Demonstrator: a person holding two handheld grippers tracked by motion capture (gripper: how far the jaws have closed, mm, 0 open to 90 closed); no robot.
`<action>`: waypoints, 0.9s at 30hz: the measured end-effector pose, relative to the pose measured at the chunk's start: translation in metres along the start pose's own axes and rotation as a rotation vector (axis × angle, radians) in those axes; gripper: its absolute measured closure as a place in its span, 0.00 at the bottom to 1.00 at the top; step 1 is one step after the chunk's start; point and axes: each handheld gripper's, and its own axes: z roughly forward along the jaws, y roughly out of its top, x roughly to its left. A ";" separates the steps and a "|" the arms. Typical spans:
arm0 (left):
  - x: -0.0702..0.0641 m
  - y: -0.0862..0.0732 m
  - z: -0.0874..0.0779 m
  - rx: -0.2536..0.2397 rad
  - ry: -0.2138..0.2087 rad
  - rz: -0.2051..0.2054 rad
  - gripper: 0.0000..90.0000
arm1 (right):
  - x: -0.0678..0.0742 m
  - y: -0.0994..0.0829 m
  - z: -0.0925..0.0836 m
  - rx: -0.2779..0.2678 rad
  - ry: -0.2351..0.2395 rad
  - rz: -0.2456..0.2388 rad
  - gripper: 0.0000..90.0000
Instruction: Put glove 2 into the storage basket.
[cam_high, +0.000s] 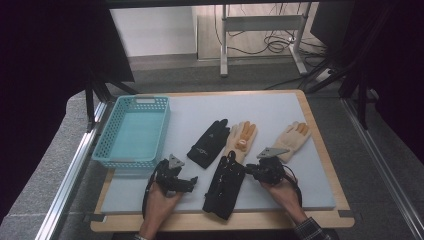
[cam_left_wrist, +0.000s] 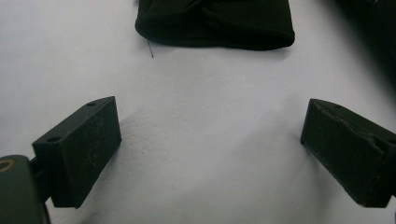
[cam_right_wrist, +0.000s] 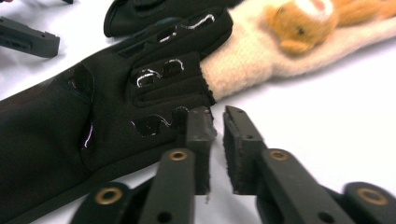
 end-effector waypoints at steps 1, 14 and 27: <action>0.000 0.000 0.000 0.000 0.000 0.000 0.06 | 0.001 0.001 0.005 0.008 0.003 -0.004 0.94; 0.000 0.000 0.000 0.000 0.000 0.000 0.06 | 0.009 0.030 0.026 -0.044 0.014 -0.040 0.93; 0.000 0.000 0.000 0.000 0.000 0.000 0.06 | 0.013 0.031 0.028 -0.048 0.061 -0.061 0.90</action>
